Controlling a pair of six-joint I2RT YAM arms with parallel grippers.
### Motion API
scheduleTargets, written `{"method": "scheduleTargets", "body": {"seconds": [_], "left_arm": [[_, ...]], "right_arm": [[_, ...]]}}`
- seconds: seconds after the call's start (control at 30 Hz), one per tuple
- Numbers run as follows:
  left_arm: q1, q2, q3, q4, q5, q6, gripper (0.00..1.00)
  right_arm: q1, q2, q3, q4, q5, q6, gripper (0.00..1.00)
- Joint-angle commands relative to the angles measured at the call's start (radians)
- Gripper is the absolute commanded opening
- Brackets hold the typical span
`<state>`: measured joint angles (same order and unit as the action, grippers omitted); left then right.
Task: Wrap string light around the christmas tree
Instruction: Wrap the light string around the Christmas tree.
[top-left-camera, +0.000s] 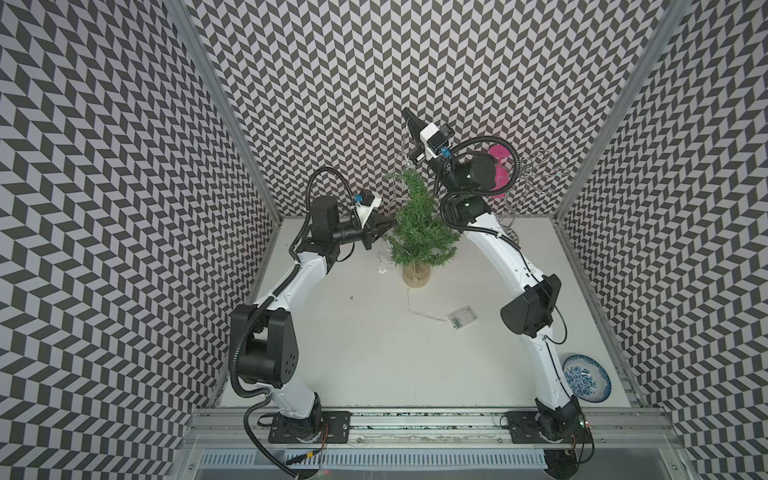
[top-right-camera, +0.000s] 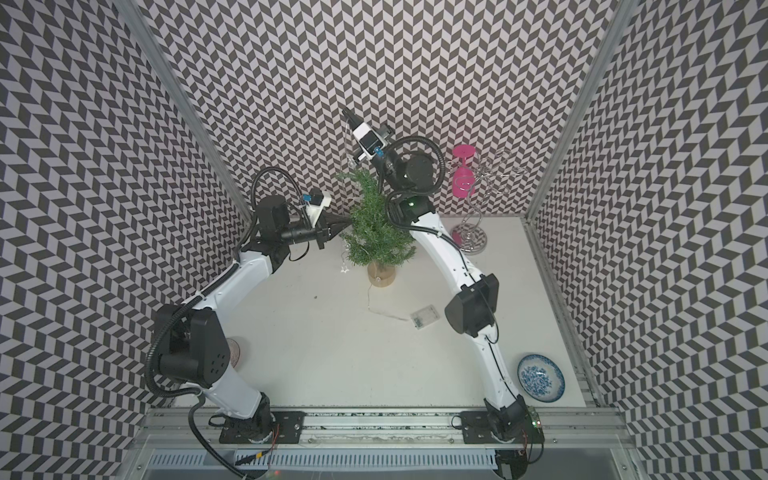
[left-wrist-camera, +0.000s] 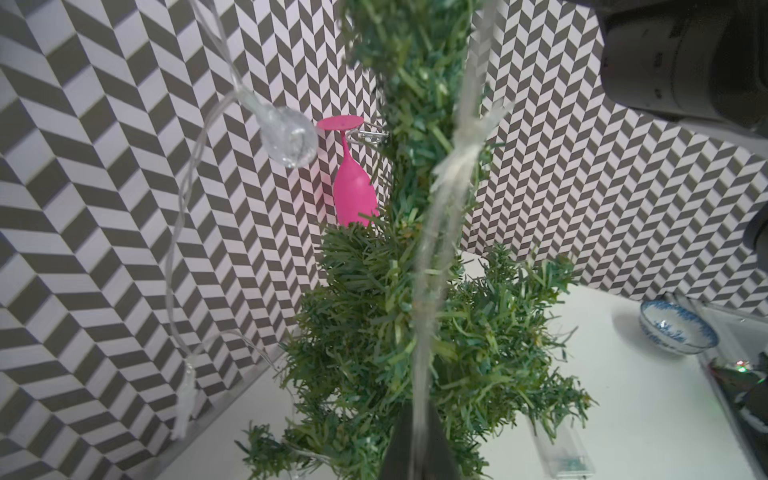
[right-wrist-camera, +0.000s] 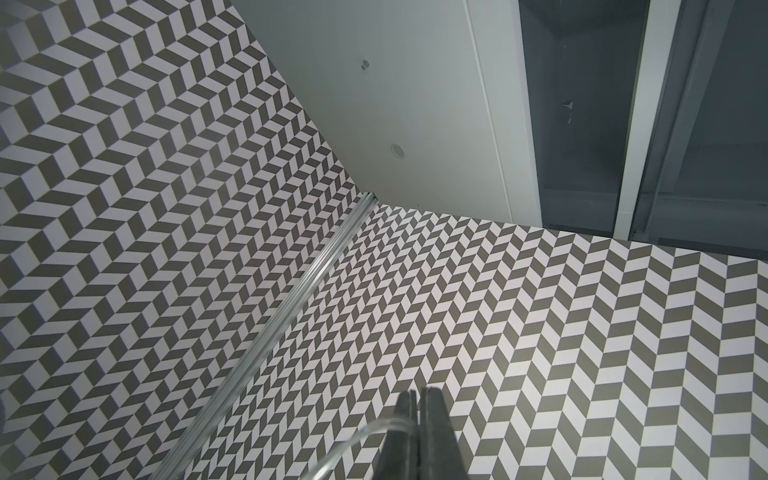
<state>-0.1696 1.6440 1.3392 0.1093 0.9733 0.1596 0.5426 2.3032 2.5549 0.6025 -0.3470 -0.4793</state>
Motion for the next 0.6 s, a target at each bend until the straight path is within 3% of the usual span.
{"method": "scheduleTargets", "body": {"seconds": [0.0,0.37,0.57], "left_arm": [[0.01,-0.073,0.022,-0.018,-0.041,0.009,0.03],[0.086,-0.206,0.149,0.017,-0.151,-0.055,0.0],[0.087,-0.179,0.352,-0.02,-0.225,-0.085,0.0]], "right_arm": [[-0.014,-0.05,-0.005,0.02,0.03,-0.031,0.0],[-0.075,-0.066,-0.02,0.028,0.068,-0.043,0.0],[-0.126,-0.083,-0.038,-0.013,0.11,-0.056,0.0]]}}
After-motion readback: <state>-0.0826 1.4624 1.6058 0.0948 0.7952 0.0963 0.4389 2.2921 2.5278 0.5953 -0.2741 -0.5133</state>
